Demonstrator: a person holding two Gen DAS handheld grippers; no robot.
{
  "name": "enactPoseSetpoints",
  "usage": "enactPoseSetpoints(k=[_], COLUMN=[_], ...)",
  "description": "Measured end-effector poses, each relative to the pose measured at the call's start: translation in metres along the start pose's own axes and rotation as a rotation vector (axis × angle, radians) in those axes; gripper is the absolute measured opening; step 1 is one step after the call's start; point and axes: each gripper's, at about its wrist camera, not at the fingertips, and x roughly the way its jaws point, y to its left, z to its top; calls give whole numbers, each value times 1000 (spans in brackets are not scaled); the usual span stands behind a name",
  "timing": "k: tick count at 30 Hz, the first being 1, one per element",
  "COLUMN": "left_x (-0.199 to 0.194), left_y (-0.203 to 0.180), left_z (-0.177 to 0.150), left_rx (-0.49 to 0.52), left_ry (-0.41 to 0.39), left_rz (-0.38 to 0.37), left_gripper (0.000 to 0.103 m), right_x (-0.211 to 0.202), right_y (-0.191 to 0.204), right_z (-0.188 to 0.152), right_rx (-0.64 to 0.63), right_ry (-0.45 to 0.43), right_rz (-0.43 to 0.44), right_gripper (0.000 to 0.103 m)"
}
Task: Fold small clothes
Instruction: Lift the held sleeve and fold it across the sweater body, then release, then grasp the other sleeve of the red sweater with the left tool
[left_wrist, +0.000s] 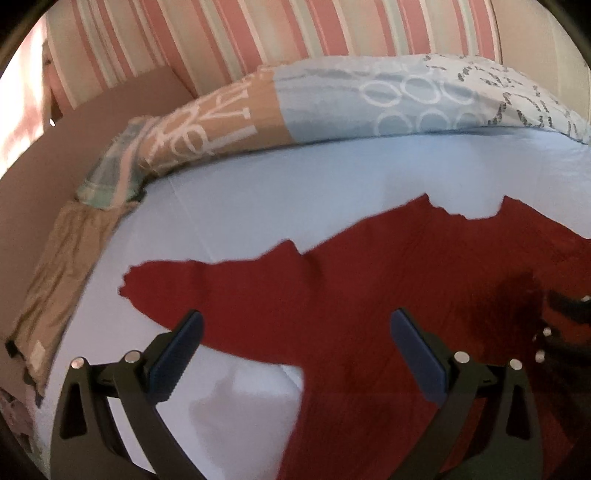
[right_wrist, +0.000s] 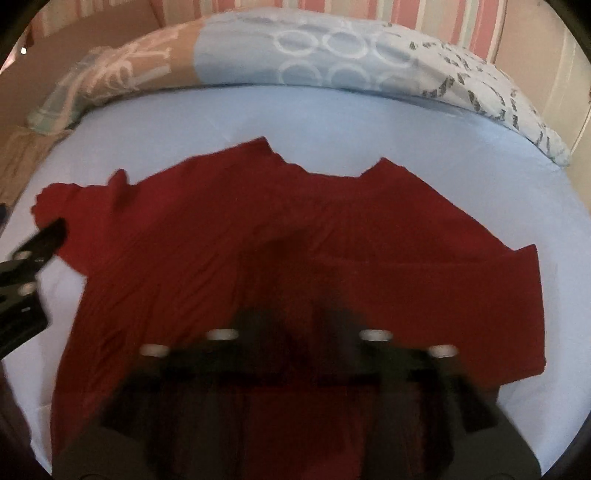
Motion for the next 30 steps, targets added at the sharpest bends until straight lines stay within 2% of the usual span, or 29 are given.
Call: enactPoseSetpoints(k=[5, 7, 10, 14, 19, 21, 23, 25, 26, 27, 28, 29, 30], left_x=[9, 18, 28, 31, 37, 39, 32, 25, 21, 20, 20, 22, 23], left_y=[-21, -36, -59, -84, -118, -128, -139, -152, -164, -168, -170, -171, -170], left_z=[-4, -6, -10, -16, -24, -28, -31, -33, -34, -34, -34, -33, -31], left_rx=[-7, -15, -22, 4, 57, 64, 92, 157, 206, 224, 230, 227, 217], left_ry=[27, 68, 116, 135, 157, 153, 124, 99, 70, 59, 60, 65, 65], left_rz=[-82, -129, -182, -250, -273, -263, -266, -244, -195, -186, -193, -210, -214], left_gripper=[101, 101, 101, 101, 101, 93, 66, 52, 48, 45, 36, 23, 16], right_x=[-18, -25, -21, -21, -15, -15, -16, -14, -13, -13, -14, -15, -15], right_y=[-30, -47, -70, -95, -113, -118, -121, -126, -129, -130, -131, -132, -132], right_z=[-4, -14, -22, -33, -42, -43, -45, -47, -48, -48, -49, -50, -51], right_rx=[22, 46, 74, 123, 159, 162, 169, 186, 195, 200, 204, 206, 206], right_ry=[-64, -84, -82, -86, -83, -88, -90, -87, -83, -82, -83, -85, -85], right_rz=[-3, -11, -42, -77, -88, -99, -108, -107, -108, -108, -108, -108, -109], right_gripper=[53, 54, 56, 56, 56, 56, 56, 56, 56, 56, 56, 56, 56])
